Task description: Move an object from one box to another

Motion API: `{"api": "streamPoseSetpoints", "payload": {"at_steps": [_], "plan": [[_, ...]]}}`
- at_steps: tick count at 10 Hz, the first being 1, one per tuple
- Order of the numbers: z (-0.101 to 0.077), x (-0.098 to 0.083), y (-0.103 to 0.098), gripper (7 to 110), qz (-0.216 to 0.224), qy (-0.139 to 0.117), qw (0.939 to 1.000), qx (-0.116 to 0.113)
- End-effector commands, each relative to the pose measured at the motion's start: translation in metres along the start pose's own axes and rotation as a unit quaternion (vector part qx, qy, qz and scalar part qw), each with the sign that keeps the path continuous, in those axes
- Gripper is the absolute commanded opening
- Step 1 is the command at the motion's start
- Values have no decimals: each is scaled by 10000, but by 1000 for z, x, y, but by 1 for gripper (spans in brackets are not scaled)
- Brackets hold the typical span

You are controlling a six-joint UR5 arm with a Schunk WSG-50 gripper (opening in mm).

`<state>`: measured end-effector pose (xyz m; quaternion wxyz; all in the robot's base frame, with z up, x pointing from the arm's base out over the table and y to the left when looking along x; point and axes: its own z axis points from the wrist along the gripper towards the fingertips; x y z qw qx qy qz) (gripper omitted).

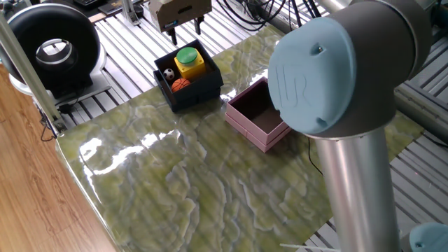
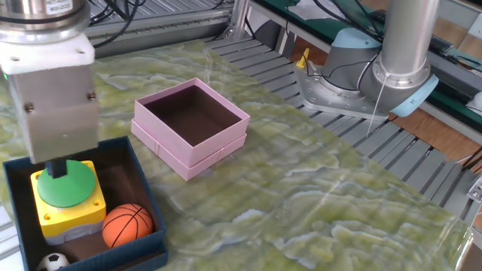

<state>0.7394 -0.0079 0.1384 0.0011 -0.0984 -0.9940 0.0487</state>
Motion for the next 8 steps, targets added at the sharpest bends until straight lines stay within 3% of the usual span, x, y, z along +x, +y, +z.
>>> {"api": "streamPoseSetpoints", "payload": {"at_steps": [1,3,4,5,8], "plan": [[11,-20,7,66,277,-145,9994,-117],[28,-24,21,66,530,-142,9984,-128],[25,-17,23,88,722,13,9974,-56],[23,-11,20,88,785,49,9969,42],[27,2,28,88,822,39,9966,-9]]}}
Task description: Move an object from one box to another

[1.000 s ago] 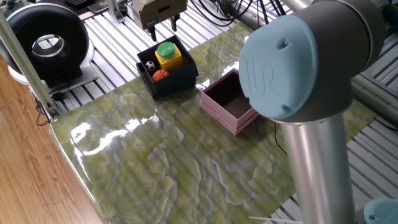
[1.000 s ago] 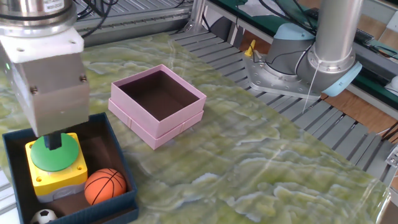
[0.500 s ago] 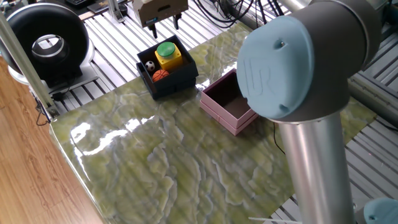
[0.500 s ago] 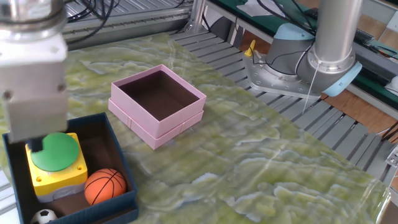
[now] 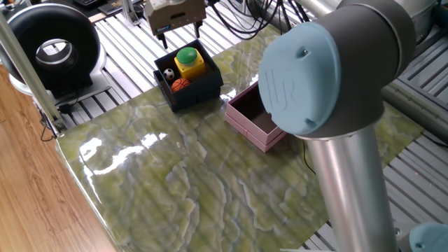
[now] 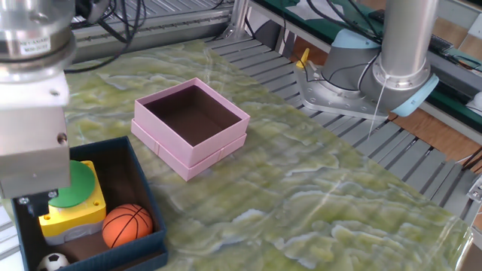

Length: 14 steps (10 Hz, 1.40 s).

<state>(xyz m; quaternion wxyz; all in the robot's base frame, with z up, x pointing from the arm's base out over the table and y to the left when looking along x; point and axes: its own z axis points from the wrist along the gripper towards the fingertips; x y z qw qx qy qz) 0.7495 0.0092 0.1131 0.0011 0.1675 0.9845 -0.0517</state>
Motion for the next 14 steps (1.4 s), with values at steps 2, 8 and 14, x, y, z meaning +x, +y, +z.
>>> {"api": "streamPoseSetpoints", "payload": {"at_steps": [2,8,14], "plan": [[14,11,-5,66,59,11,9999,93],[21,14,-10,66,-95,-21,9993,364],[24,17,4,66,-106,-62,9986,511]]}}
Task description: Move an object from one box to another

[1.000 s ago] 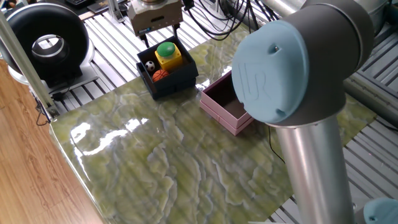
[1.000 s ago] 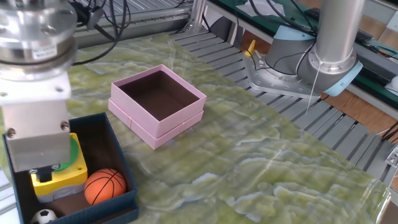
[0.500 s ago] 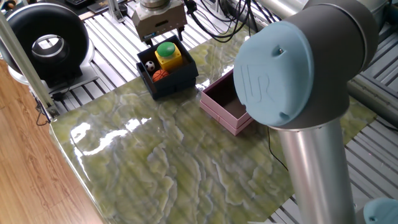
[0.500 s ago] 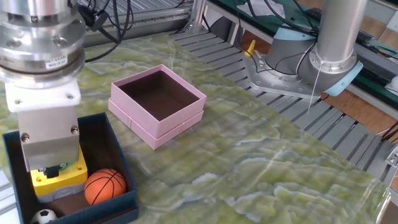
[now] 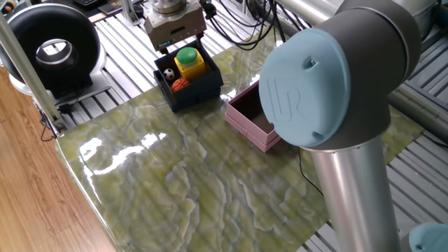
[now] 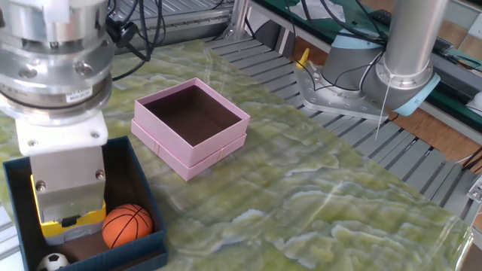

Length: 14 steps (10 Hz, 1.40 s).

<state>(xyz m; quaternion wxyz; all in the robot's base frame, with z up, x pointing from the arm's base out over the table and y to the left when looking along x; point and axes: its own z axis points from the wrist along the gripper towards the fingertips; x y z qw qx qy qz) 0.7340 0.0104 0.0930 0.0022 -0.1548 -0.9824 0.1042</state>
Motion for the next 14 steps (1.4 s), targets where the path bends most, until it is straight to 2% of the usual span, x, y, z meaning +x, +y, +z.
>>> {"api": "streamPoseSetpoints", "payload": {"at_steps": [1,3,6,10,11,14], "plan": [[4,3,5,66,42,32,10000,15],[10,1,-6,66,26,22,9998,172],[21,1,-4,66,55,-37,9999,154],[22,2,-4,66,55,-13,9999,153],[23,4,0,66,97,10,9999,56],[29,2,-4,66,28,-6,10000,59]]}}
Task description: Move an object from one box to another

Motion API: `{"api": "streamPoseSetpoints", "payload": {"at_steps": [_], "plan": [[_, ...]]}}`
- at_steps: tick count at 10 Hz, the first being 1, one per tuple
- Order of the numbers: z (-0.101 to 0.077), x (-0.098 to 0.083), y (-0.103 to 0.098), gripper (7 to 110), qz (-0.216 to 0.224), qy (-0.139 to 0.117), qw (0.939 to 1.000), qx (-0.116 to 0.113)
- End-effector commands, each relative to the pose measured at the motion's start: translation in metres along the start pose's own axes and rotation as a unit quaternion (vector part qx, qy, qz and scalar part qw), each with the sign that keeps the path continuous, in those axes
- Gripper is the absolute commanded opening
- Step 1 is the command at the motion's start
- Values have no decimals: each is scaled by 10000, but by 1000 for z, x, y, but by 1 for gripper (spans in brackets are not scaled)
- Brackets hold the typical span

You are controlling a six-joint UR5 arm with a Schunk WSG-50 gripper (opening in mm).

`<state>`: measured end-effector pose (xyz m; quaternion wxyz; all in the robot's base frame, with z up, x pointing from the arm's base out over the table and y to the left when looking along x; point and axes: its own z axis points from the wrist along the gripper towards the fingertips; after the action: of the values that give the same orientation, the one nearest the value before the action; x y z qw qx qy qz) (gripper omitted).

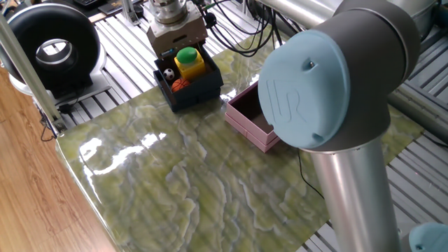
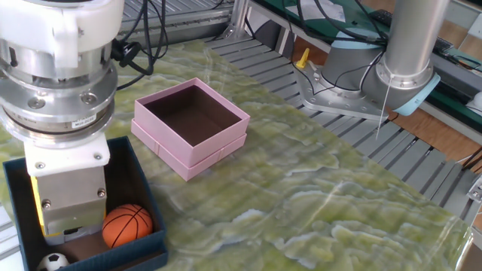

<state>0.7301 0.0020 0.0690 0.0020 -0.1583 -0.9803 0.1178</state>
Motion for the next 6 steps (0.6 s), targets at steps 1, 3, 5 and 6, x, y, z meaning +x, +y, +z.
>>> {"api": "streamPoseSetpoints", "payload": {"at_steps": [1,3,5,6], "plan": [[7,1,-1,66,-25,2,10000,-89],[10,3,-1,66,-49,-15,9999,-135],[10,4,1,66,-81,-26,9998,-178],[11,6,3,66,-83,-7,9997,-212]]}}
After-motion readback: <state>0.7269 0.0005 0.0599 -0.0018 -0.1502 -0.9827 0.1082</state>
